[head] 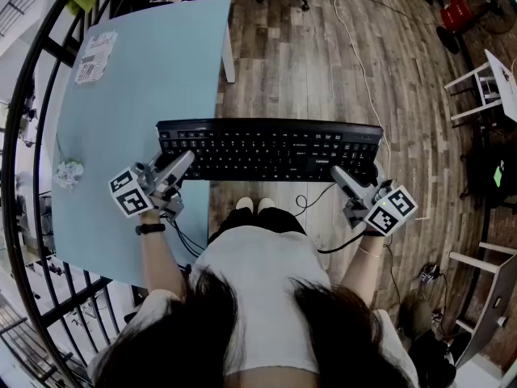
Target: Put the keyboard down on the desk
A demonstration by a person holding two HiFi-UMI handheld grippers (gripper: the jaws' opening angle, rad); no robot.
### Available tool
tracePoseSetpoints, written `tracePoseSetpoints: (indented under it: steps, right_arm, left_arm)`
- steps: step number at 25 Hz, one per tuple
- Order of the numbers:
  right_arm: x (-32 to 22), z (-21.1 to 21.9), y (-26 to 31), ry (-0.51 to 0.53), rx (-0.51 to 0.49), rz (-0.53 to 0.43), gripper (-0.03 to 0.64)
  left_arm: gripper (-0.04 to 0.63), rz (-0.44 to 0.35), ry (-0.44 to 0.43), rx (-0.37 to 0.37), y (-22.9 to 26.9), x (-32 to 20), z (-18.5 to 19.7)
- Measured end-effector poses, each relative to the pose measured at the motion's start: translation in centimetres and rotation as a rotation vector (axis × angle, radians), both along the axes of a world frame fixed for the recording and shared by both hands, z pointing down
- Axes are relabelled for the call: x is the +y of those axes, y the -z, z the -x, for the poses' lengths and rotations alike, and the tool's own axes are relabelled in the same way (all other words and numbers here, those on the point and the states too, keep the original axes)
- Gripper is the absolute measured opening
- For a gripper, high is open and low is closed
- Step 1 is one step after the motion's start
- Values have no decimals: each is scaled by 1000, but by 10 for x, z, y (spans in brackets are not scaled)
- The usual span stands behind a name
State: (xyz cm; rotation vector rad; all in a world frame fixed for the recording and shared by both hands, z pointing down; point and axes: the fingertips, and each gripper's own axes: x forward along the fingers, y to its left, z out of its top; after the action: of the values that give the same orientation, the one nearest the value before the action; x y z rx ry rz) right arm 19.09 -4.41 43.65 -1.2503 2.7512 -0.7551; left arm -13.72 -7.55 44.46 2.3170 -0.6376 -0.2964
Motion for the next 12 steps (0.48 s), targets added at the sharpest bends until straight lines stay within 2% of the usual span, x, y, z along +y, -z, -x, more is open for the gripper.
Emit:
tracePoseSetpoints:
  steps: [12]
  right_arm:
    - [1,-3,-6,-17,-17,28,318]
  left_arm:
    - [192,23,-2,-13,-3,2,-4]
